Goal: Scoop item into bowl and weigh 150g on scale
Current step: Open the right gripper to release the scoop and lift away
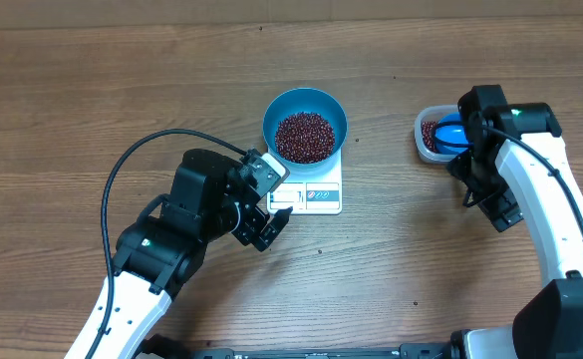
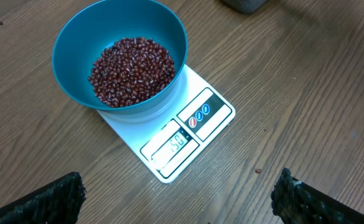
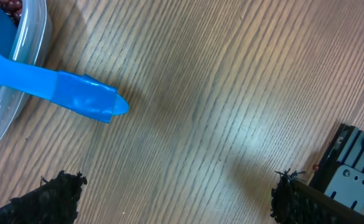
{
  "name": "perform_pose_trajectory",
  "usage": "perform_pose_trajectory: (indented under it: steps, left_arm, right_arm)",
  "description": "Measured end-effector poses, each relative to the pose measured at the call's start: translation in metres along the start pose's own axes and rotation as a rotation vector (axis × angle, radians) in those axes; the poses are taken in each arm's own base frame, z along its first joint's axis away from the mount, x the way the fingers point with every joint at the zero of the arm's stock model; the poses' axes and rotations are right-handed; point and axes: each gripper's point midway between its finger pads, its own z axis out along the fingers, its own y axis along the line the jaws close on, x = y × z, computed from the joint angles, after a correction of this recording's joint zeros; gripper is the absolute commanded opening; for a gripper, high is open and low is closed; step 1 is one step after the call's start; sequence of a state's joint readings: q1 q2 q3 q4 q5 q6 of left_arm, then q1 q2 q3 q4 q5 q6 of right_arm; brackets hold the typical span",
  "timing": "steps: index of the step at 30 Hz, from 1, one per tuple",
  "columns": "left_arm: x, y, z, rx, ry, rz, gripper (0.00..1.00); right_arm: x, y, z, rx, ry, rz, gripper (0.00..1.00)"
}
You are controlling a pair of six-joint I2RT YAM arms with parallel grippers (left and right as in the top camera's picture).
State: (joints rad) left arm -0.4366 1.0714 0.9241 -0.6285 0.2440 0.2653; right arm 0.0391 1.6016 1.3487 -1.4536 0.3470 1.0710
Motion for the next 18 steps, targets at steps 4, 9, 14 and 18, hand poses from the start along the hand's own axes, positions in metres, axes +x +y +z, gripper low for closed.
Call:
perform_pose_trajectory:
  steps: [4,9,14,18]
  left_arm:
    - [0.000,0.000,0.000,0.000,0.000,0.000,0.99]
    - [0.000,0.000,0.000,0.000,0.000,0.000,1.00]
    - [0.000,0.000,0.000,0.000,0.000,0.000,0.99]
    - [0.000,0.000,0.000,0.000,0.000,0.000,1.00]
  right_arm:
    - [0.001,-0.001,0.000,0.004,0.003,-0.057,1.00]
    - [-0.005,0.010,-0.006,-0.062,-0.032,-0.210,1.00]
    - [-0.008,0.022,-0.040,-0.252,-0.113,-0.360,1.00]
    - [0.000,0.024,-0.079,-0.456,-0.159,-0.491,1.00]
